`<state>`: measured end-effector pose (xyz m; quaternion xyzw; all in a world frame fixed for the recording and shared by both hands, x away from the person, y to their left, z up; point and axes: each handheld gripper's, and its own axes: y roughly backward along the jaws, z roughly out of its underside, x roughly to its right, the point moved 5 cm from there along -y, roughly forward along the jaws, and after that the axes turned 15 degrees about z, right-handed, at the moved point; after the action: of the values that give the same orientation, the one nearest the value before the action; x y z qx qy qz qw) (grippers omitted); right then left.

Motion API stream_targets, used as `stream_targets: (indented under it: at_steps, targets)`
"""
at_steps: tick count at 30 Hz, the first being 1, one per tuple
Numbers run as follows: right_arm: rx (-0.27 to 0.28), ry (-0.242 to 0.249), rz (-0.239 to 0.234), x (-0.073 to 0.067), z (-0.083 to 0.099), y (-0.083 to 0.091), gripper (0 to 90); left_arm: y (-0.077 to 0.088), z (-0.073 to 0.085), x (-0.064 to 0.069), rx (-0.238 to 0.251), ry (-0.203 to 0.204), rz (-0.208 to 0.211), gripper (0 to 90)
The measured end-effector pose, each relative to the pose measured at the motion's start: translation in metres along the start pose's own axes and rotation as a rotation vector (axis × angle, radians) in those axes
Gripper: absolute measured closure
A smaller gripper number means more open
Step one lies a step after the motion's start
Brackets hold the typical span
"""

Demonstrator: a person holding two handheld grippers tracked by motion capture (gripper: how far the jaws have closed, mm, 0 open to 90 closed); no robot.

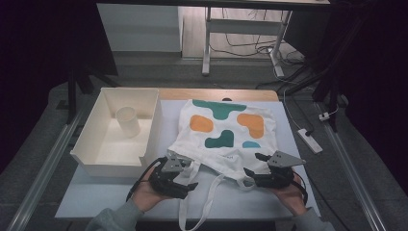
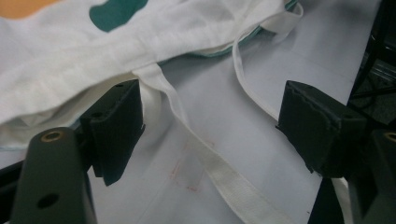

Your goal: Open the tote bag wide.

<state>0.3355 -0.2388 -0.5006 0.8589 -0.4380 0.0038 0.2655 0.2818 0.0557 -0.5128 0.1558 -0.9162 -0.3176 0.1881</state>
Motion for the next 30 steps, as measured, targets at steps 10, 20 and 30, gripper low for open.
stream_targets:
  at_steps: [10,20,30]
  targets:
    - [-0.006,0.005,-0.004,-0.002,0.001,0.000,30.7,-0.017,0.015,-0.003,-0.083,0.015,-0.024,21.0]
    - [-0.017,0.063,-0.031,-0.017,-0.001,-0.003,30.7,-0.014,0.030,-0.006,-0.094,0.067,-0.001,23.4]
    - [0.002,0.107,-0.090,-0.031,-0.005,-0.001,30.6,-0.028,0.036,0.004,-0.178,0.074,0.113,68.5]
